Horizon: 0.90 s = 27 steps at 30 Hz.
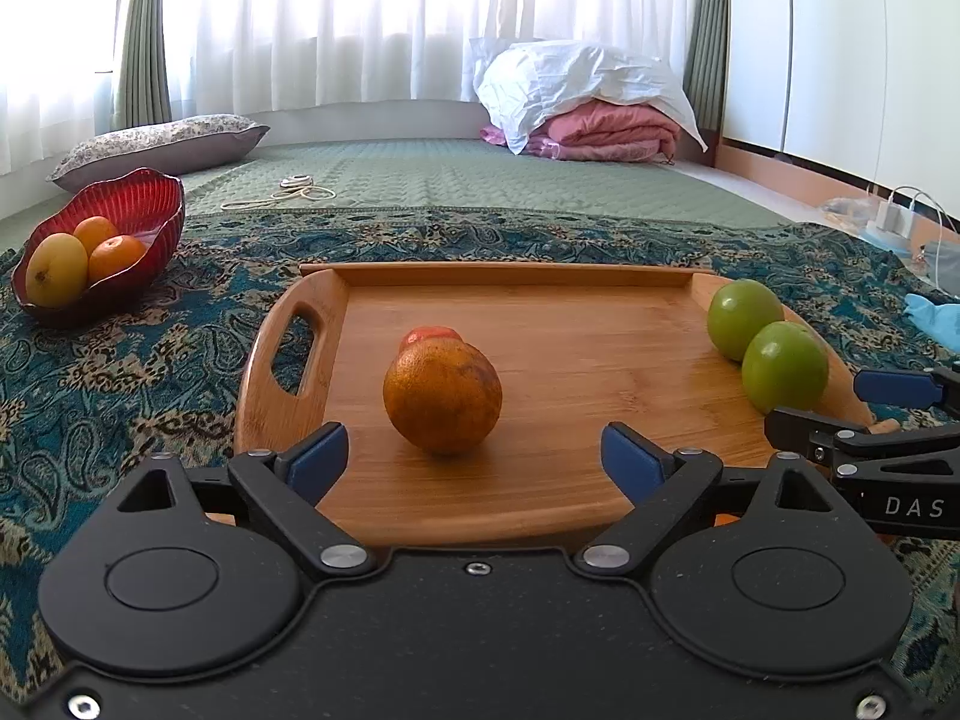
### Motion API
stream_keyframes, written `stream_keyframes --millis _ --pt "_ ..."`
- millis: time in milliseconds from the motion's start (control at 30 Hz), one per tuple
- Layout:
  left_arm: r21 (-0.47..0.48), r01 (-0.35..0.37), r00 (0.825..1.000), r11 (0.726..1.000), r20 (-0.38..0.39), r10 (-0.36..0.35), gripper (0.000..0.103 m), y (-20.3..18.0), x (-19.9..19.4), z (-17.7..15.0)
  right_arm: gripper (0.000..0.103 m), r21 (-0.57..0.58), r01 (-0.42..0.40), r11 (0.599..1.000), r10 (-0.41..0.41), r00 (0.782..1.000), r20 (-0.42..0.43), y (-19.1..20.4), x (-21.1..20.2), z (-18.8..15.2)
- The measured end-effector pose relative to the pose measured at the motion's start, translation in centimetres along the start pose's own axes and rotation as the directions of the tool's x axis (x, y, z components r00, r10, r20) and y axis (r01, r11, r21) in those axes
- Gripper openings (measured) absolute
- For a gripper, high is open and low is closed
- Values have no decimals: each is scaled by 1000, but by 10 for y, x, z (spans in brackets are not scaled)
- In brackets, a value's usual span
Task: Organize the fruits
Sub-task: 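Lower the apple and orange onto the tray and open both grippers, then move both open grippers back toward the dates and tangerines beside the tray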
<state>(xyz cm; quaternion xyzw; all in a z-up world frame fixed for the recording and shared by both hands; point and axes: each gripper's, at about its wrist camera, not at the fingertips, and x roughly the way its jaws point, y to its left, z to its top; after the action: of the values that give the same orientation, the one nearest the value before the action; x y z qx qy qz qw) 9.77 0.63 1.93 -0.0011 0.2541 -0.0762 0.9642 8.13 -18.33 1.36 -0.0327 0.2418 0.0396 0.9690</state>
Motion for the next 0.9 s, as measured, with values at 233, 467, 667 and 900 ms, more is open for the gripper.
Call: stream_keyframes --millis 233,467,667,900 --pt "-12 12 1000 1000 12 -12 95 -1 -16 -7 92 -2 12 1000 -12 1000 15 -2 -11 -13" --pt "10 23 1000 1000 17 -23 98 -8 -30 -19 94 -41 19 999 -17 999 29 5 -25 -25" --pt "23 14 1000 1000 6 -14 98 -12 -36 -33 94 -60 26 998 -25 999 29 9 -31 -32" --pt "11 14 1000 1000 -18 -14 98 -9 -41 -43 95 -44 28 999 -28 1000 6 10 -32 -42"
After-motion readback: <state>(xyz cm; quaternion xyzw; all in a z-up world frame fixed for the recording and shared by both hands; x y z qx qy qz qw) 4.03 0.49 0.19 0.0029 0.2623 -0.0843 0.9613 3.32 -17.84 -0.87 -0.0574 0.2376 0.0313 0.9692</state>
